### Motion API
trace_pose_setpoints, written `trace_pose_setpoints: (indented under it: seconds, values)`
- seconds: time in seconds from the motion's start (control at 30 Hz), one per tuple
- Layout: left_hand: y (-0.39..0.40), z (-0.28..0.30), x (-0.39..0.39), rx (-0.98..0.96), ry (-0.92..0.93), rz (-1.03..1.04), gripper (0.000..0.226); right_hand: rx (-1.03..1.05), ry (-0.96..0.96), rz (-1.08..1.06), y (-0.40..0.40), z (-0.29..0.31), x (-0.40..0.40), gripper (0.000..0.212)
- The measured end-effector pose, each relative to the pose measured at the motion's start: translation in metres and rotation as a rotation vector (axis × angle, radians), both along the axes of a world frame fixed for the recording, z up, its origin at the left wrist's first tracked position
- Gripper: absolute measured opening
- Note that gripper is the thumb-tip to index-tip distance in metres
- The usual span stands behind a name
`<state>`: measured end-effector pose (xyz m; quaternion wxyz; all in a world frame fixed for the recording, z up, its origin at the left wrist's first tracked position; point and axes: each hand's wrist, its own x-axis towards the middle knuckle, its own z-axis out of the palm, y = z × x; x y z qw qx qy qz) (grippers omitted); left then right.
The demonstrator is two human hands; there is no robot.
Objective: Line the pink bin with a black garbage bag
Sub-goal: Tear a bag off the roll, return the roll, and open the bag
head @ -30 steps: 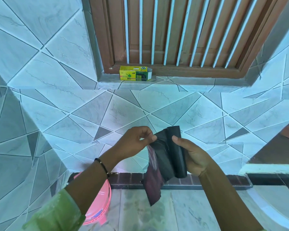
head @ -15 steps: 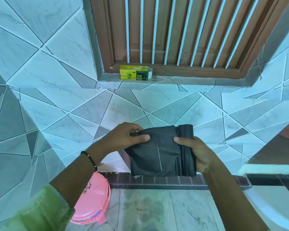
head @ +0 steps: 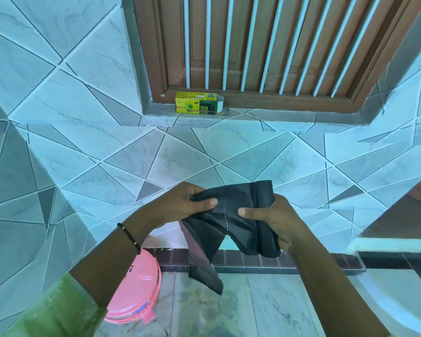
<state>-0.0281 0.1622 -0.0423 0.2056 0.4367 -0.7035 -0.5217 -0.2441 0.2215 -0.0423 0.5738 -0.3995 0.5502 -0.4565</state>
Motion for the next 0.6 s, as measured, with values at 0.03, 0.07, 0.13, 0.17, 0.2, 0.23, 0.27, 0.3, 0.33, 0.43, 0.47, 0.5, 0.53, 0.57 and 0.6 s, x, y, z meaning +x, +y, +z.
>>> trace_pose_setpoints:
  seconds: [0.03,0.07,0.13,0.17,0.2,0.23,0.27,0.3,0.33,0.43,0.47,0.5,0.53,0.57,0.6]
  values:
    - [0.002,0.000,-0.002,0.004,-0.016,-0.012,0.031,-0.005,0.015,-0.014,0.000,-0.001,0.003,0.037]
    - [0.003,-0.001,-0.004,-0.006,-0.043,-0.028,0.034,-0.008,0.024,-0.029,0.001,-0.001,0.006,0.035]
    - [0.005,-0.003,-0.007,-0.050,-0.115,-0.054,0.034,-0.006,0.062,-0.053,0.001,-0.001,0.010,0.033]
    - [0.006,-0.005,-0.007,-0.065,-0.141,-0.063,0.036,-0.006,0.102,-0.060,0.001,-0.001,0.010,0.032]
    - [0.006,-0.005,-0.007,-0.072,-0.153,-0.071,0.036,-0.011,0.151,-0.065,0.001,-0.001,0.011,0.032]
    - [0.006,-0.006,-0.007,-0.078,-0.156,-0.079,0.034,-0.021,0.203,-0.067,0.000,0.000,0.011,0.032]
    - [0.007,-0.006,-0.007,-0.088,-0.157,-0.088,0.032,-0.032,0.240,-0.072,-0.001,0.001,0.011,0.033]
    - [0.007,-0.006,-0.008,-0.101,-0.153,-0.096,0.032,-0.047,0.262,-0.078,-0.002,0.002,0.011,0.034]
    - [0.008,-0.006,-0.009,-0.113,-0.143,-0.099,0.030,-0.064,0.275,-0.085,-0.003,0.003,0.012,0.034]
    - [0.009,-0.007,-0.012,-0.116,-0.102,-0.082,0.018,-0.099,0.307,-0.085,-0.004,0.008,0.015,0.029]
    - [0.009,-0.007,-0.012,-0.116,-0.094,-0.078,0.019,-0.103,0.317,-0.080,-0.004,0.009,0.015,0.029]
    - [0.009,-0.007,-0.013,-0.116,-0.090,-0.077,0.022,-0.107,0.326,-0.072,-0.003,0.010,0.016,0.030]
    - [0.009,-0.007,-0.012,-0.117,-0.081,-0.082,0.026,-0.108,0.343,-0.064,-0.003,0.011,0.016,0.031]
    - [0.009,-0.007,-0.012,-0.119,-0.075,-0.089,0.030,-0.108,0.365,-0.055,-0.004,0.010,0.017,0.033]
    - [0.009,-0.007,-0.012,-0.122,-0.072,-0.095,0.033,-0.107,0.392,-0.049,-0.003,0.010,0.018,0.035]
